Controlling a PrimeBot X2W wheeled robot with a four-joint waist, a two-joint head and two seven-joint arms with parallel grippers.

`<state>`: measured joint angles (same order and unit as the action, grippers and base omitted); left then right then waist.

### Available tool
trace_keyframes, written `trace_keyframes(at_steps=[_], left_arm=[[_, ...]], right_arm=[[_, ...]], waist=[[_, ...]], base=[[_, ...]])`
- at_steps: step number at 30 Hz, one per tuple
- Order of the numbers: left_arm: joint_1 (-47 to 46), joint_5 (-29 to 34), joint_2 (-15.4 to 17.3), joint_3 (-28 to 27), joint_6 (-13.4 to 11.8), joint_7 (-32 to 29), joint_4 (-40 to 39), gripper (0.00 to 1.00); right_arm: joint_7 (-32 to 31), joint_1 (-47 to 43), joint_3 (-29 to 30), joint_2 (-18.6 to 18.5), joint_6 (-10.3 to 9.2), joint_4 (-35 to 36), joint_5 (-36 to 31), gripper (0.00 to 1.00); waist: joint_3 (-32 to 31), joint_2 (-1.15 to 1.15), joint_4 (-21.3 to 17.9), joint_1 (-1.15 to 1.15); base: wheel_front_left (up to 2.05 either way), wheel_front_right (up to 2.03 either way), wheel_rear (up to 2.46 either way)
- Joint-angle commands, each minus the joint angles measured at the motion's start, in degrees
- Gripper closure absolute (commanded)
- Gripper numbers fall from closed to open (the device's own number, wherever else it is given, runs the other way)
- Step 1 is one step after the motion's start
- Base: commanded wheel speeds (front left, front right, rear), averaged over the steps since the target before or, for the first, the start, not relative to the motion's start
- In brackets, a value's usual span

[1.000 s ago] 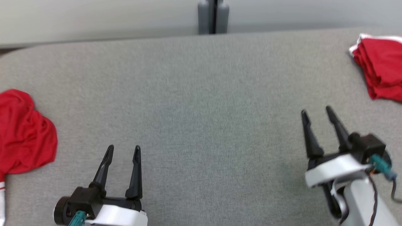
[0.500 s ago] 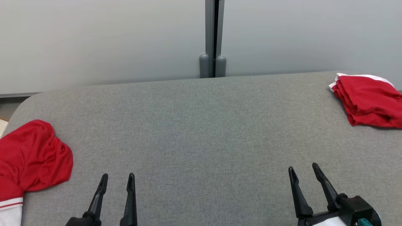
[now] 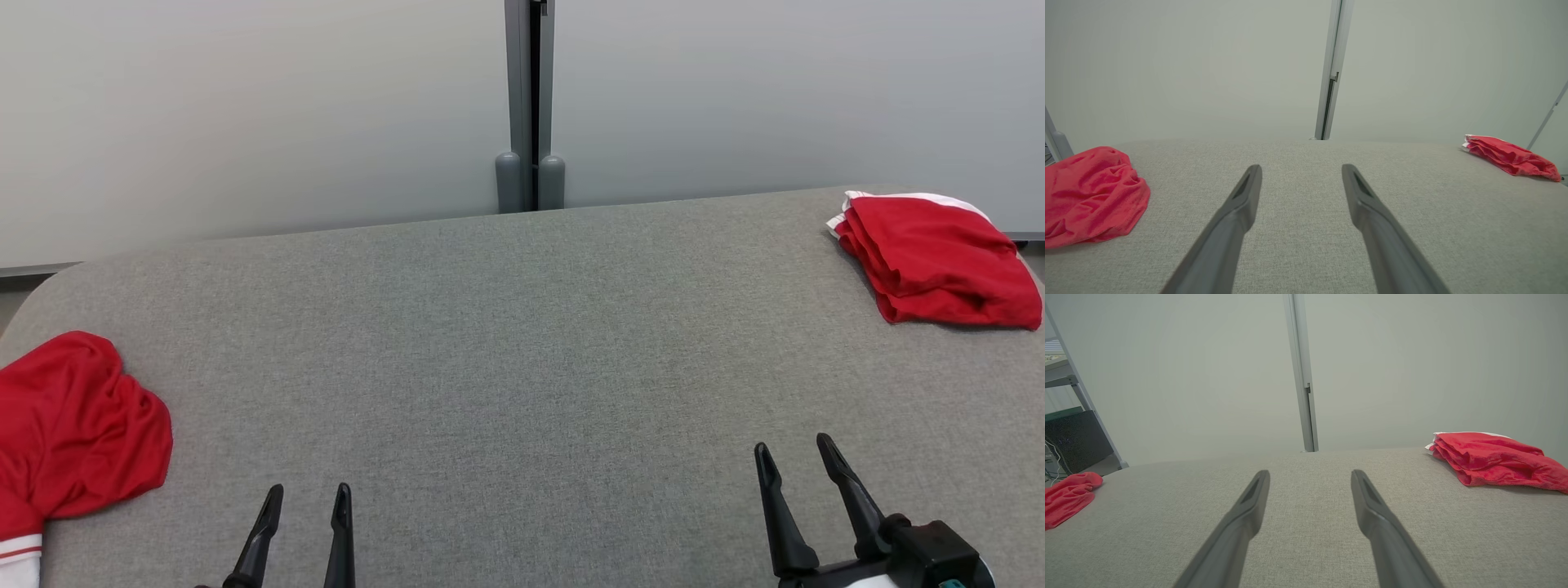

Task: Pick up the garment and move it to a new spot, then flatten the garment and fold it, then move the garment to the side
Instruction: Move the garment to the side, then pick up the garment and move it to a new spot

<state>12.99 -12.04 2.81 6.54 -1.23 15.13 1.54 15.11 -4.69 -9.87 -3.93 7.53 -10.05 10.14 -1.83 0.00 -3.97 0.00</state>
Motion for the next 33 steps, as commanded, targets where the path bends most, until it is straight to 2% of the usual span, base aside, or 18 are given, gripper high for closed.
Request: trace_keyframes(at_steps=[1,12,16,24,33], left_arm=[[0.2,0.5,0.2,-0.1,0.1,0.0,0.1,0.00],[-0.1,1.0,0.2,0.3,-0.3,0.0,0.8,0.00],[-0.1,1.0,0.2,0.5,-0.5,0.0,0.8,0.00],[0.7,0.8,0.1,0.2,-1.8,0.0,1.0,0.00],[1.7,1.9,0.2,-0.9,-1.4,0.0,0.0,0.00]], right_arm=[[0.1,0.2,0.0,-0.3,-0.08,0.3,0.2,0.00],[0.1,0.6,0.0,-0.3,-0.09,0.1,0.3,0.00],[0.1,0.2,-0.3,-0.2,-0.09,0.1,0.1,0.00],[0.1,-0.9,-3.0,-0.1,-0.09,-0.4,0.9,0.00],[0.1,-1.0,-3.7,0.3,-0.09,-0.6,1.4,0.00]], waist=[[0.0,0.00,0.0,0.00],[-0.2,0.00,0.6,0.00],[-0.1,0.00,2.5,0.00],[-0.1,0.00,11.4,0.00],[-0.3,0.00,22.9,0.00]], base=[[0.00,0.00,0.00],[0.00,0.00,0.00],[0.00,0.00,0.00],[0.00,0.00,0.00],[0.00,0.00,0.00]])
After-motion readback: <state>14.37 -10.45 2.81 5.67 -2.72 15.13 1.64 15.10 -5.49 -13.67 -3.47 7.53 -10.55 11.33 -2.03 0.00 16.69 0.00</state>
